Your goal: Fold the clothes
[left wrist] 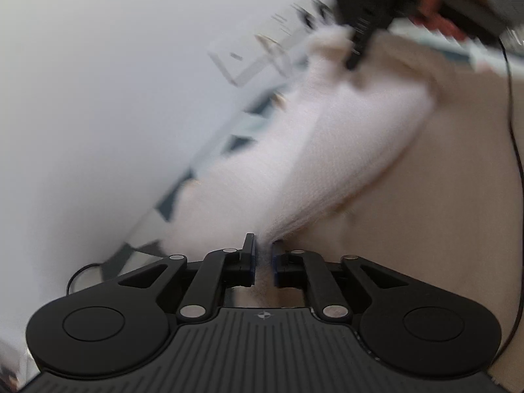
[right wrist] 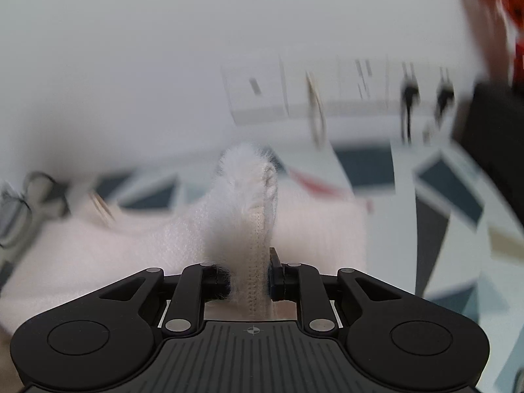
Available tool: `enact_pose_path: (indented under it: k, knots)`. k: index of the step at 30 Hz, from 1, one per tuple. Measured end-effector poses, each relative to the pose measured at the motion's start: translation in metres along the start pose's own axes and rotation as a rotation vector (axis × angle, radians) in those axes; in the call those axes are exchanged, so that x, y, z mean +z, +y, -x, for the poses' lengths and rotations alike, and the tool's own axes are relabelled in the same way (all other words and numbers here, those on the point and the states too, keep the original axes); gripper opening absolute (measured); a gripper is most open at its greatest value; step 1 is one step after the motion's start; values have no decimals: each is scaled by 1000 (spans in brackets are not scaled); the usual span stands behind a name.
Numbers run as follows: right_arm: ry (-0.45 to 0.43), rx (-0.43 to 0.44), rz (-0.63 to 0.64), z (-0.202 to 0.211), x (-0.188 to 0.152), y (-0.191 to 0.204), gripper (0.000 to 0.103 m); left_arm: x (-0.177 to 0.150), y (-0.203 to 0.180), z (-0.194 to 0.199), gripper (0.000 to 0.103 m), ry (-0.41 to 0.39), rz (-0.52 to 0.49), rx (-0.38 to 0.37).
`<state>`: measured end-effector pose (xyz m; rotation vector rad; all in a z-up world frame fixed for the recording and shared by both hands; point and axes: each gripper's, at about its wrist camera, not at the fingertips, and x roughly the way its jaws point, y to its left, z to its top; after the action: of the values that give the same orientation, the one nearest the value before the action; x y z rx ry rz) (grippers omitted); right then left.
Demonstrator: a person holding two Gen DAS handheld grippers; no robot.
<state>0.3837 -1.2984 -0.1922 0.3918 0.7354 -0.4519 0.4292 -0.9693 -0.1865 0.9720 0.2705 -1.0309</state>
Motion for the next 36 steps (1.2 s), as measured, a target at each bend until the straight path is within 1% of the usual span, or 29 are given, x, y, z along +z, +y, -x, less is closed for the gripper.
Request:
enact_pose_path:
  k: [1,2,3,4,6,9,10,11,12,14,15,16,18,19,20,22,23,24,25,26,27,28,31,33,36]
  knots:
    - [20,-16,-2,-7,-5,-3,22,-1,-6,-1,24,-2,-36,15]
    - [24,-25,-3,-10,-9,-6,27,-2,-8,-3,31,4,-45,41]
    - [17,-25,-4,-9,-9,-6,31,-3,-8,-5,50,16,-42,69]
    - [9,-24,-5,-7,-9,-7,32,-5,-8,-6,65,29,-38,98]
    - [-6,-23,0,-3,-8,-5,35,-10,0,-12,66,75,4,150]
    - [-15,-15,0,-2,-3,-3,34,-20,18,-27,66,157,122,163]
    - [-17,-11,0,-3,-1,-1,30,-22,25,-30,65,174,171,164]
    - [-20,-7,0,-4,1,1,21,-25,31,-34,61,191,220,164]
    - [-22,-4,0,-4,3,3,18,-27,39,-37,48,217,272,188]
    - [-66,-9,32,-1,8,12,15,-33,56,-46,47,279,380,263]
    - [-75,-14,47,0,11,16,15,-37,64,-48,48,301,431,280]
    - [-79,-19,62,0,13,19,15,-39,66,-49,48,317,452,284]
    - [-31,-43,81,-8,14,20,15,-38,55,-51,49,314,376,311]
    - [7,-62,85,-14,12,19,15,-37,48,-51,52,308,328,327]
    - [38,-74,87,-19,9,17,16,-37,46,-52,53,306,321,334]
    - [60,-92,91,-21,8,14,20,-37,49,-54,55,306,353,340]
    - [66,-106,96,-21,8,13,26,-38,52,-53,59,307,387,338]
    - [71,-121,101,-21,8,13,37,-39,57,-53,63,308,419,335]
    - [78,-147,96,-19,11,13,45,-40,57,-53,66,306,436,331]
    - [84,-177,87,-17,14,14,56,-39,58,-53,67,301,441,329]
    - [71,-198,79,-11,19,15,56,-39,59,-51,67,296,440,327]
    - [38,-202,70,-1,25,16,56,-39,59,-49,67,285,440,325]
    - [-86,-136,60,31,50,35,56,-37,53,-36,67,221,442,301]
    - [-142,-34,79,42,70,58,56,-38,46,-30,67,188,423,285]
    - [-139,166,142,37,97,110,54,-38,36,-27,66,157,380,274]
